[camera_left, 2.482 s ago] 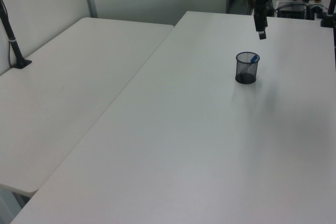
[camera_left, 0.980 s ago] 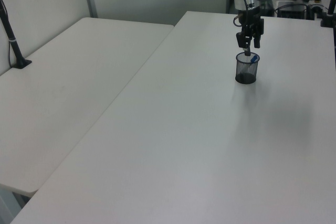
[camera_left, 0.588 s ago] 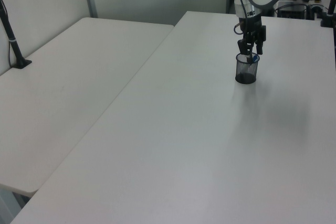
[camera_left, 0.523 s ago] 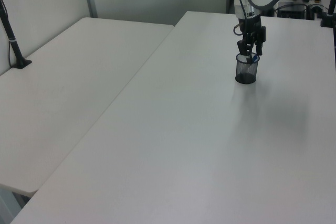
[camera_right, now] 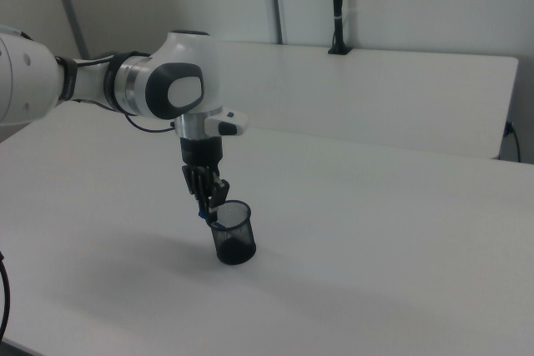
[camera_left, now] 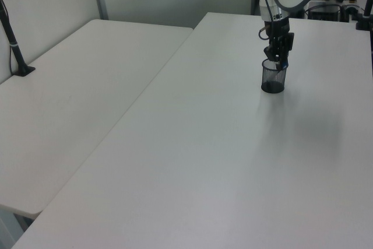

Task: Remove the marker
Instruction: 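Close the gripper on the blue-capped marker inside the cup, then lift the marker up out of the cup and carry it aside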

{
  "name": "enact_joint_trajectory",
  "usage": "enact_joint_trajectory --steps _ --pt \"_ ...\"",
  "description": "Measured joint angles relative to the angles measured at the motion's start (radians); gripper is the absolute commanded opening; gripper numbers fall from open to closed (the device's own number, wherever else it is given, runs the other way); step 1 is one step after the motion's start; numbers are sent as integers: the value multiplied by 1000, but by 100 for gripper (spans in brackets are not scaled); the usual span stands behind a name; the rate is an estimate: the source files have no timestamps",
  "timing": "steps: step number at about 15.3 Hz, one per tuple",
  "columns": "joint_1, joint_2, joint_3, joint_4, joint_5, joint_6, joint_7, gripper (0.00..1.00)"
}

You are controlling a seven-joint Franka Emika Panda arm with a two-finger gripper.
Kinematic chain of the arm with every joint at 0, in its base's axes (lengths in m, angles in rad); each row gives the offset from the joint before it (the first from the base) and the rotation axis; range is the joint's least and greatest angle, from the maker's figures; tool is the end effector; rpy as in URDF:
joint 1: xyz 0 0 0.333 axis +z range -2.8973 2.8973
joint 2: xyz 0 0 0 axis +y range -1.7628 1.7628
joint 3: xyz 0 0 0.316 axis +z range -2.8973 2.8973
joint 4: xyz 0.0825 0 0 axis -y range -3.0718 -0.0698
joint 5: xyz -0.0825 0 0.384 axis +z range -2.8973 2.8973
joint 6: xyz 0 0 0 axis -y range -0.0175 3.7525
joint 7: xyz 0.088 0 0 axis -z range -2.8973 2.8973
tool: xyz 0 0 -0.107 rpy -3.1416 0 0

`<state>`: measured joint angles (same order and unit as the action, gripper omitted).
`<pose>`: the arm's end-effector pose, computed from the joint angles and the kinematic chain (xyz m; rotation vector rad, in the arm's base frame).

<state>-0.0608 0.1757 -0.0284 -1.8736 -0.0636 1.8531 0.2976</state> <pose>0.5781 -0.0561 0.4042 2.9939 -0.5496 -0.2877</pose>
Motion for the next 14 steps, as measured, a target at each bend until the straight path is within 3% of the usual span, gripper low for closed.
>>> enact_joint_trajectory --steps 10,14 --pt "-3 -3 -1 8 0 1 0 6" --pt "-18 -19 -2 81 0 -67 -16 6"
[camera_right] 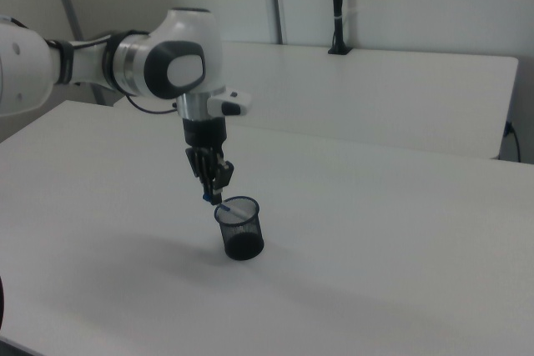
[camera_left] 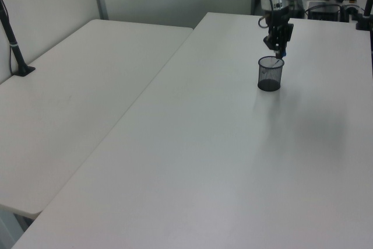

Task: Remove the marker
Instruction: 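Lift the marker up out of the cup and carry it aside, then lower the marker onto the table and open the gripper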

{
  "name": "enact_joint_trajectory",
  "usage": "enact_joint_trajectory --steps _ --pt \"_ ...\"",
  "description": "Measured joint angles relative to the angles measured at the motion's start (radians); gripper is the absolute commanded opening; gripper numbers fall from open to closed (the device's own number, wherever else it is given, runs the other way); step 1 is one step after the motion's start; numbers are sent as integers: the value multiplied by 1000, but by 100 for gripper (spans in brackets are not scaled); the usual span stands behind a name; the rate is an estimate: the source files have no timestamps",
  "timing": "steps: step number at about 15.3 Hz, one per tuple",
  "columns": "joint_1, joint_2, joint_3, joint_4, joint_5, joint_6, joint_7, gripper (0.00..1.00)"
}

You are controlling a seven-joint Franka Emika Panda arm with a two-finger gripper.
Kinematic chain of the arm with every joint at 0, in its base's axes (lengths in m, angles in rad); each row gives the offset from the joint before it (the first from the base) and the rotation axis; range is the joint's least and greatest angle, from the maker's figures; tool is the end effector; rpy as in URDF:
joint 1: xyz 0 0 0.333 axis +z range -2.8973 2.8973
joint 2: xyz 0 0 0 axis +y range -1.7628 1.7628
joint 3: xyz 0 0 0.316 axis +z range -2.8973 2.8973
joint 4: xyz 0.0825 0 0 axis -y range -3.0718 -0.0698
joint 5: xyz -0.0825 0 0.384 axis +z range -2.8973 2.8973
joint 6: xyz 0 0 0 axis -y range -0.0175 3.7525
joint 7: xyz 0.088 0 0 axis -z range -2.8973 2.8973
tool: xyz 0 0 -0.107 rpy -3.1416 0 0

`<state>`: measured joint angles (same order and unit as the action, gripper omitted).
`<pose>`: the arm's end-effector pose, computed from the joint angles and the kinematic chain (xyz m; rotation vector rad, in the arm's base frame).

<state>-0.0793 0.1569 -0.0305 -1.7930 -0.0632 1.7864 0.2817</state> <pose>0.5835 -0.0690 0.4471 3.0002 -0.5660 -0.2406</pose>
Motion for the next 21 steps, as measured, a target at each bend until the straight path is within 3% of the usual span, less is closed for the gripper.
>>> enact_joint_trajectory --steps 6,8,13,17,21 --pt "3 -63 5 57 25 -114 -30 6" --pt "11 -95 17 77 63 -182 -45 6" --pt "23 -160 129 110 148 -379 -88 4" --pt "32 -127 212 102 250 -512 -118 0" --pt "59 -1 231 101 312 -660 -146 0"
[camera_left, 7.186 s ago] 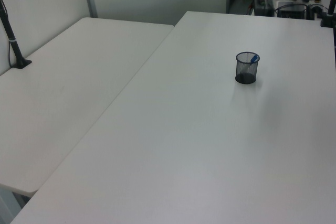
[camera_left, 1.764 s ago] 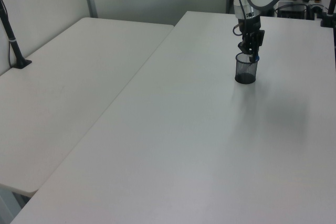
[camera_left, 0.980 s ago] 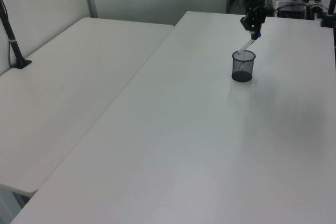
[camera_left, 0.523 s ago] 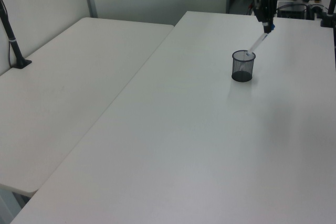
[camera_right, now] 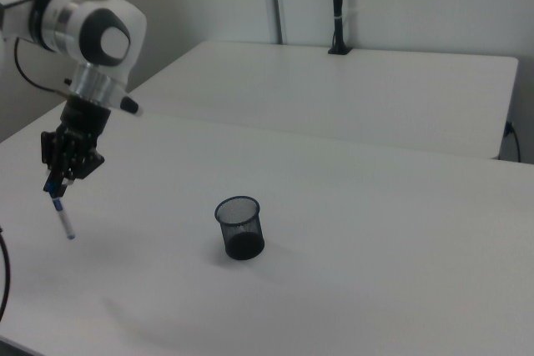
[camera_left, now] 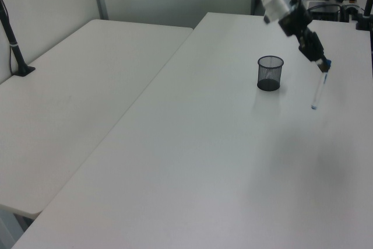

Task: Remove the marker
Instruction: 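Lower the marker onto the table and open the gripper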

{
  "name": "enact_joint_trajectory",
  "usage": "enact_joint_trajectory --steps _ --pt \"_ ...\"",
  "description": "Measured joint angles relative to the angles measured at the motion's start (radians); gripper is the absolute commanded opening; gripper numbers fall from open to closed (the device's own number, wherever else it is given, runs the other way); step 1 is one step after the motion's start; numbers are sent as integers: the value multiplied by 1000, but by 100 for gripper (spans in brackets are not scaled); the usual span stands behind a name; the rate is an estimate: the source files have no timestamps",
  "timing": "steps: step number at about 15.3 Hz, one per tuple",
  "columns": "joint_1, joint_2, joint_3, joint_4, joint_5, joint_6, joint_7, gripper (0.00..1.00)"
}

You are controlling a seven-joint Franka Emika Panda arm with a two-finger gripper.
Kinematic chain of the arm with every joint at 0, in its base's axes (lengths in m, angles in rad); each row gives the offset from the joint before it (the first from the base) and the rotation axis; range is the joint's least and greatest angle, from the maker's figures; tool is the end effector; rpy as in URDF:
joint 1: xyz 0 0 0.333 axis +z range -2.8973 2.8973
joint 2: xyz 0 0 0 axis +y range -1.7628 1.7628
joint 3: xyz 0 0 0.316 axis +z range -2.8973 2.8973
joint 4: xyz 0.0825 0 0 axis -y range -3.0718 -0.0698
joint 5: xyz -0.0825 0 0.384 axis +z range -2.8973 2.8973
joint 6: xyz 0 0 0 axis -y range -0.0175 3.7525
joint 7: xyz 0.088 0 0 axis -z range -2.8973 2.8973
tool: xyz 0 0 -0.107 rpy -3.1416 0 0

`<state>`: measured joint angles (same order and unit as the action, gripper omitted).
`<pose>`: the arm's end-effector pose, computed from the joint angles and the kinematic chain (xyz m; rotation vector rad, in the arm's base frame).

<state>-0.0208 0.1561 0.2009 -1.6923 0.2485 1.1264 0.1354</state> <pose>0.5053 0.1199 0.4745 -2.7676 -0.1062 1.0938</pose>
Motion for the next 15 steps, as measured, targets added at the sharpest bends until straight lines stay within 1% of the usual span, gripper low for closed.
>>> enact_joint_trajectory --steps 3,6,8,9,12,14,15 --pt "31 116 1 14 3 -75 18 0" --pt "39 211 1 46 9 -77 75 0" --pt "42 254 -9 70 9 -67 96 0" --pt "51 270 -25 77 10 -50 109 0" --pt "111 329 -103 99 12 -18 127 0" --pt "141 356 -141 136 23 -20 151 0" --pt "151 363 -155 149 23 -11 160 2"
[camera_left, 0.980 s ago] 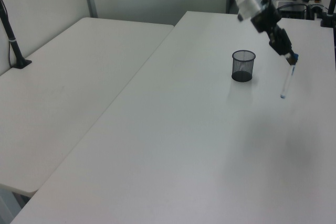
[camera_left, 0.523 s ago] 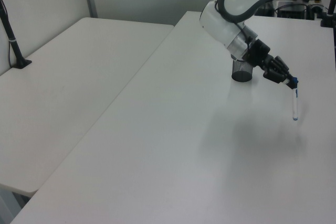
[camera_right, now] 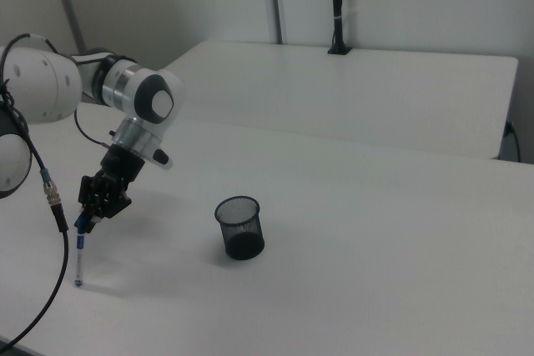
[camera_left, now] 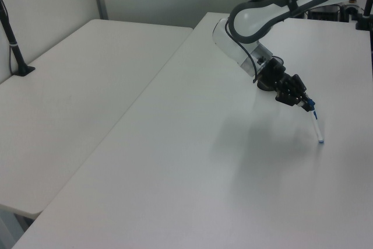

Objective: Remove the marker

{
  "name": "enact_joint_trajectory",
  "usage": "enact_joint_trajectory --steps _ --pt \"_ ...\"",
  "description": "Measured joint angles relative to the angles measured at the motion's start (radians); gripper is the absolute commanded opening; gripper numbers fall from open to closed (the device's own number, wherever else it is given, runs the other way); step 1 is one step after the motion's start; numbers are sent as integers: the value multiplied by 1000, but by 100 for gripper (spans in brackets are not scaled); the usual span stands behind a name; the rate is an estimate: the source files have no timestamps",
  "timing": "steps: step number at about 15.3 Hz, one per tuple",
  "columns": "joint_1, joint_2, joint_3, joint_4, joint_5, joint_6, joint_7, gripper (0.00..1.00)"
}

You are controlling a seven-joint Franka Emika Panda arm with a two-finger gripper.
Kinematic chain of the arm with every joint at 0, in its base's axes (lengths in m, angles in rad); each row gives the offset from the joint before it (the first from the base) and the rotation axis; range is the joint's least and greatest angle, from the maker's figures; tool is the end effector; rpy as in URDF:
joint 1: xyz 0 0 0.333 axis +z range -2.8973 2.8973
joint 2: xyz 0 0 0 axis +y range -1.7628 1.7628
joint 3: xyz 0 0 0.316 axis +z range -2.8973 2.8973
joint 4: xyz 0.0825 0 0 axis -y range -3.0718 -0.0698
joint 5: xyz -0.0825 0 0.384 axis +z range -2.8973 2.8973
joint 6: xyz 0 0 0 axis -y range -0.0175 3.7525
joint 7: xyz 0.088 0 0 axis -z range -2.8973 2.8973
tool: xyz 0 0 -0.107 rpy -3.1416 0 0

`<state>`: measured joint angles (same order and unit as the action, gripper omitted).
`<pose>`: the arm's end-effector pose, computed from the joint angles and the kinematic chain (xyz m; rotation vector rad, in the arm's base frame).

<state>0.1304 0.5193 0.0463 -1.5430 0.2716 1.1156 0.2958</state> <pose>0.5584 0.1330 0.3294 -2.6973 0.1606 1.4514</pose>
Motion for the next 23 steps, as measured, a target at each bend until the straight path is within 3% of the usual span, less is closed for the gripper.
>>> enact_joint_trajectory --steps 1,3,4,5,10,13,15,18,23 --pt "6 5 -11 9 0 12 7 11" --pt "8 15 -23 15 0 45 20 50" --pt "8 22 -25 17 0 67 30 64" --pt "9 29 -26 17 0 100 39 69" --pt "12 47 -26 20 0 184 55 80" --pt "17 46 -26 29 0 187 60 98" --pt "19 33 -26 46 0 187 74 100" --pt "21 -46 -26 71 -18 187 90 100" --pt "18 -260 -28 77 -92 191 114 100"
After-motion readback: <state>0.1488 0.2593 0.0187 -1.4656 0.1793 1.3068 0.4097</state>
